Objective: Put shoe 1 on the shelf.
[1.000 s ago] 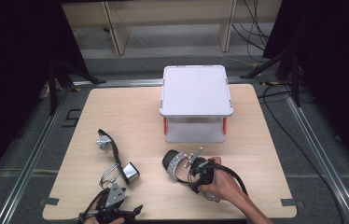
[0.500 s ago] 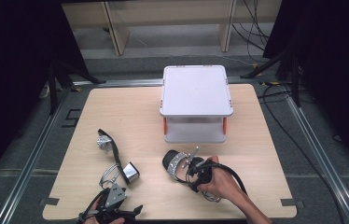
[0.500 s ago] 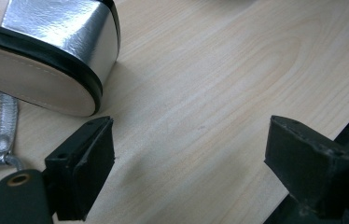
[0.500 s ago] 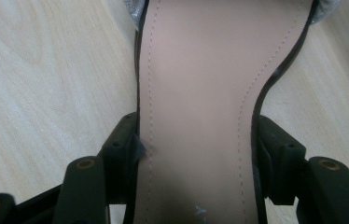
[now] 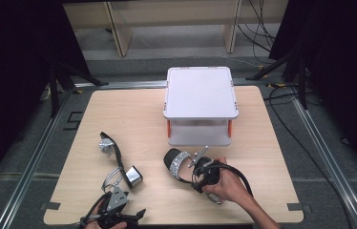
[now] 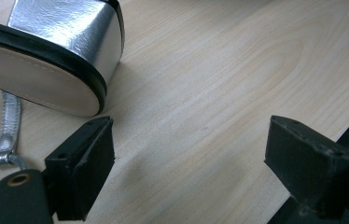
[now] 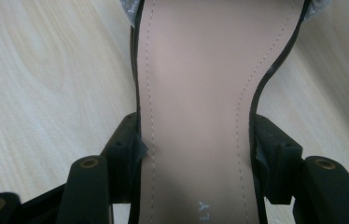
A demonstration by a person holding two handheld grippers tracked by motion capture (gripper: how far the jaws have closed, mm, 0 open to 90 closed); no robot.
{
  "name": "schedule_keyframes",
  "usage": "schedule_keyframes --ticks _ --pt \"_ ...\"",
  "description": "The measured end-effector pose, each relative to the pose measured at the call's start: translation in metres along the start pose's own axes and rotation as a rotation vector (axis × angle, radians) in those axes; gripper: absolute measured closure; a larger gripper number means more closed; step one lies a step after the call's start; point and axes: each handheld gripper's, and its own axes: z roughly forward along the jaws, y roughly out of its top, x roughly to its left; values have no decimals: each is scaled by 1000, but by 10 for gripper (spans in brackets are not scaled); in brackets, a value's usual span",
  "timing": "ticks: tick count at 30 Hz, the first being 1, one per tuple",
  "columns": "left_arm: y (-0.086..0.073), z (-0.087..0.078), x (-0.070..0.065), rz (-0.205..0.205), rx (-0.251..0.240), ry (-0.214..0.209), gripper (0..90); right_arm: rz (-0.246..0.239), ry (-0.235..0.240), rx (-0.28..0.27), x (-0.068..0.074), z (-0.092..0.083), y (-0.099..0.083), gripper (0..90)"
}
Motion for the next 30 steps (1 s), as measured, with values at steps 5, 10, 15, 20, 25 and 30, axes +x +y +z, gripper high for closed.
schedule_keyframes --ticks 5,10,15,20,25,30 --pt "0 0 0 -8 -6 4 152 -4 7 -43 5 -9 11 433" --pt "0 1 0 -7 -12 1 152 -26 6 -65 8 -21 30 434" --pt "0 0 0 -11 -16 7 152 -26 19 -116 4 -38 48 434" --pt "0 -1 0 -6 -8 1 152 -9 26 -165 5 -58 64 434" --pt "0 0 0 -15 -12 4 152 -49 49 -217 3 -77 83 434" --pt "0 0 1 -10 -16 2 152 -42 32 -253 -5 -97 105 434"
